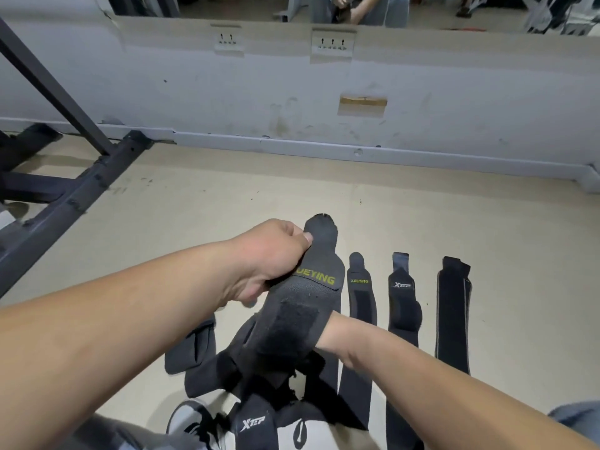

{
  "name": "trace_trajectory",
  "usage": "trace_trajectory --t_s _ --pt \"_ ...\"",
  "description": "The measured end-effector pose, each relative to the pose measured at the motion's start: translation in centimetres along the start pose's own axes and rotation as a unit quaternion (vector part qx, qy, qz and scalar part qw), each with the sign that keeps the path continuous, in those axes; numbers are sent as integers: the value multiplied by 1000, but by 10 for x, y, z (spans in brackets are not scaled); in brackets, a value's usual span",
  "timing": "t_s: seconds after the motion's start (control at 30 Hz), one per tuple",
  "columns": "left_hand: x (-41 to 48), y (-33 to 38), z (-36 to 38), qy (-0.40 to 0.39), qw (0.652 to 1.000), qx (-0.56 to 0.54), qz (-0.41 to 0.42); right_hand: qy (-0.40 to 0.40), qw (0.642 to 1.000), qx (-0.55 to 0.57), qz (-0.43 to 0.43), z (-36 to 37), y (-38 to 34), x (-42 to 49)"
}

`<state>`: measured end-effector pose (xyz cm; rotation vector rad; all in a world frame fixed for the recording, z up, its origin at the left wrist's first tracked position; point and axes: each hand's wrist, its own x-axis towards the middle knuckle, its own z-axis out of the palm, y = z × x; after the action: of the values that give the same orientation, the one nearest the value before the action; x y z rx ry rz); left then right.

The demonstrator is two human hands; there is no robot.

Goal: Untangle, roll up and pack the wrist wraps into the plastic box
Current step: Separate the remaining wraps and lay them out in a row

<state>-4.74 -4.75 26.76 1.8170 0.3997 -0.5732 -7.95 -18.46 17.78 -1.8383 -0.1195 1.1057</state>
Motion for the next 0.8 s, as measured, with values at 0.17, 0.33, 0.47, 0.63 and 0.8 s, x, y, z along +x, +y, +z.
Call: trace_trajectory --t_s 0.17,0.33,0.47,0.63,0.8 --pt "19 10 7 0 1000 -25 -6 -65 962 263 14 -6 21 -21" --pt "66 34 23 59 996 -40 49 -38 875 482 18 -14 51 -31" --pt "114 19 58 83 992 -89 46 57 860 507 22 -24 84 -41" --pt "156 -37 109 135 989 -36 50 113 850 513 50 -44 119 -29" --pt "210 -72 143 90 995 14 27 150 884 410 165 -54 189 23"
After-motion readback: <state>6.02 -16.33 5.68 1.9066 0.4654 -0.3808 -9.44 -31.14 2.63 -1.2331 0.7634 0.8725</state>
